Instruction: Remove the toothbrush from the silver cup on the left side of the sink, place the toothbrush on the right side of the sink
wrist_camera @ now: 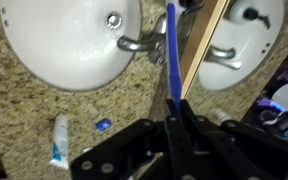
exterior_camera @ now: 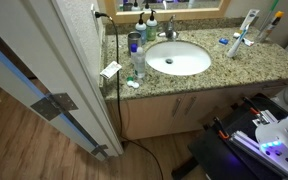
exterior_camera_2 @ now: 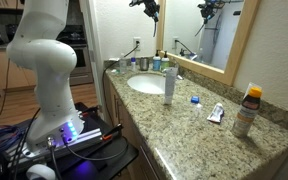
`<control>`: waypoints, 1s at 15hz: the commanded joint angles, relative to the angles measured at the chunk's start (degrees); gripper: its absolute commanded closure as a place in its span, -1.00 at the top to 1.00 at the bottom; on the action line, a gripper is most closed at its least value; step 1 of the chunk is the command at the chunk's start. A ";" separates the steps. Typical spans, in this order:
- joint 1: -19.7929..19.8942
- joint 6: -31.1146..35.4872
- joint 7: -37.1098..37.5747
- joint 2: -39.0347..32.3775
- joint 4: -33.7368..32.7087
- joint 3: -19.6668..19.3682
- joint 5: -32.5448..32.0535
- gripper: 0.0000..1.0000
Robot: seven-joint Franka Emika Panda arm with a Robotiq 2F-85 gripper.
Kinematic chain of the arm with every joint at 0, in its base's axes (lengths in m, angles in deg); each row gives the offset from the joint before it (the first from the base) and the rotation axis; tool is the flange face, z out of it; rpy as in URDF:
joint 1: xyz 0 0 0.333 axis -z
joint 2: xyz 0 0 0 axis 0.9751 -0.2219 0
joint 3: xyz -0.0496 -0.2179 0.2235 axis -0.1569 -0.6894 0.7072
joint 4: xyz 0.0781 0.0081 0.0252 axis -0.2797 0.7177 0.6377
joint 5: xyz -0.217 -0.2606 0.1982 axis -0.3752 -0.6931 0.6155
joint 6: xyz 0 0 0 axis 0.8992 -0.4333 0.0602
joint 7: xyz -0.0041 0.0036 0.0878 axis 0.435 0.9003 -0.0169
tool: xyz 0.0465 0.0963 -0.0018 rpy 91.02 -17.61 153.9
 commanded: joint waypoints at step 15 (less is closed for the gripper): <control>22.88 -8.81 1.78 2.69 13.50 -7.17 11.35 -0.97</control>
